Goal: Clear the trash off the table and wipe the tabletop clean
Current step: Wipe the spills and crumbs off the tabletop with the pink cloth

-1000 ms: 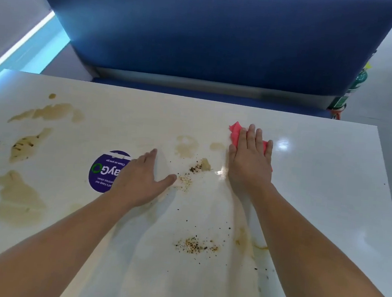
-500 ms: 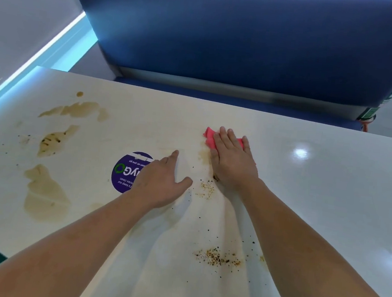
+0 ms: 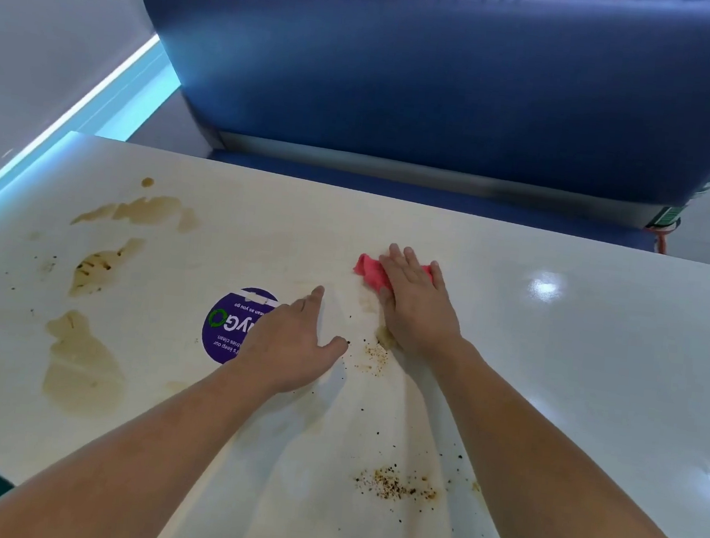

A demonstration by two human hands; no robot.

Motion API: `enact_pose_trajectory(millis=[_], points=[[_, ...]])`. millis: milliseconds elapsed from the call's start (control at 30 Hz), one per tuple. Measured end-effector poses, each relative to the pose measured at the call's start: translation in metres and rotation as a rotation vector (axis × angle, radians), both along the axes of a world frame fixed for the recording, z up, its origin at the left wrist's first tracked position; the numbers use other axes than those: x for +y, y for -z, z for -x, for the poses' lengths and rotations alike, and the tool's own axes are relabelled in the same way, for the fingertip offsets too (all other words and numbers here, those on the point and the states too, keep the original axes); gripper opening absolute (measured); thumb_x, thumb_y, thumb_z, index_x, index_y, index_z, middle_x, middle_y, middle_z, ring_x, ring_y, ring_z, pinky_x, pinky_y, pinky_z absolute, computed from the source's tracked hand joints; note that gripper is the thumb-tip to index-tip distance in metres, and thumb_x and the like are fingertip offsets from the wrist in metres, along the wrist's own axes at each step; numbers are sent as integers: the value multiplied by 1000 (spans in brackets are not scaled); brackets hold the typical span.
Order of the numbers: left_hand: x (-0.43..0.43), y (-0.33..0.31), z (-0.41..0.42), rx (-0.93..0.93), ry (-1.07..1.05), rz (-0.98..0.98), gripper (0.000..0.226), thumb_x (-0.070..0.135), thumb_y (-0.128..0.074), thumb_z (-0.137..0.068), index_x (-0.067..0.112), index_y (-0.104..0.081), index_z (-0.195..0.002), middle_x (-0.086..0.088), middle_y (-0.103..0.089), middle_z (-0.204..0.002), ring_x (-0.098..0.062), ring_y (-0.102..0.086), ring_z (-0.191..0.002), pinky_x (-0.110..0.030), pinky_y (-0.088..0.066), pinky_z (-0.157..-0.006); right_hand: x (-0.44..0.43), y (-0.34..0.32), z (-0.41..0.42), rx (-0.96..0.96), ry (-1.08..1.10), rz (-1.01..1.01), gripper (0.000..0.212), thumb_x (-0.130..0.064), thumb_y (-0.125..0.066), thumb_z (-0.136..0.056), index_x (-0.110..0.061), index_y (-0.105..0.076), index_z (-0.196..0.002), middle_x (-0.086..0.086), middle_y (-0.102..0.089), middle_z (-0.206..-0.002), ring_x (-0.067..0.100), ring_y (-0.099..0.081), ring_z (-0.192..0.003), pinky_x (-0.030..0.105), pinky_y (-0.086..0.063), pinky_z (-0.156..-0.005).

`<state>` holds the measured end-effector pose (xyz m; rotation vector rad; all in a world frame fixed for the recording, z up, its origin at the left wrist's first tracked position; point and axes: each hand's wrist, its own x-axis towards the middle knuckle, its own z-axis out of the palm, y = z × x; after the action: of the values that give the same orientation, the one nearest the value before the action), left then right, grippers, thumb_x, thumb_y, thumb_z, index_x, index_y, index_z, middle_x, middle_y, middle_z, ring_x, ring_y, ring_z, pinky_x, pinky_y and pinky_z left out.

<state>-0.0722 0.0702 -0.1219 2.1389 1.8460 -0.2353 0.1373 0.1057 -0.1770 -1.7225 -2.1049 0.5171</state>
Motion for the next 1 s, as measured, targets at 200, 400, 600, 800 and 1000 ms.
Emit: enact_pose_trajectory(millis=[200, 400, 600, 800, 1000], points=[[0, 1, 0, 8, 12, -2, 95, 69, -30, -85, 19, -12, -163, -2, -41, -158, -24, -47, -136, -39, -44, -103, -6, 7, -9, 262, 18, -165, 32, -3, -56, -100, -12, -69, -128, -7, -58, -128, 14, -32, -117, 26, -39, -106], [2, -1, -2, 28, 18, 4, 99, 72, -23, -80, 18, -13, -163, -3, -42, -158, -24, -48, -135, -39, -44, -103, 14, 2, -1, 152, -63, -85, 42, -3, -56, -96, -18, -67, -134, -12, -61, -133, 24, -40, -121, 34, -40, -104], [3, -3, -2, 21, 3, 23, 91, 65, -34, -88, 19, -12, -163, -4, -43, -157, -25, -48, -135, -39, -43, -102, -20, 4, -22, 175, -244, -146, 26, -18, -64, -99, -19, -74, -123, -12, -66, -123, 23, -41, -110, 25, -38, -97], [3, -5, -3, 25, 12, 29, 104, 73, -19, -74, 18, -12, -163, -5, -43, -157, -25, -49, -134, -39, -44, -103, 5, 5, -27, 207, -33, -164, 25, -11, -66, -97, -19, -76, -118, -14, -65, -115, 18, -33, -104, 32, -41, -92], [2, -1, -2, 33, 20, 5, 101, 72, -21, -78, 17, -13, -162, -6, -40, -159, -26, -48, -136, -40, -42, -105, 10, 5, -14, 169, -149, -145, 27, -15, -65, -97, -27, -77, -117, -17, -63, -109, 21, -36, -101, 32, -33, -91]])
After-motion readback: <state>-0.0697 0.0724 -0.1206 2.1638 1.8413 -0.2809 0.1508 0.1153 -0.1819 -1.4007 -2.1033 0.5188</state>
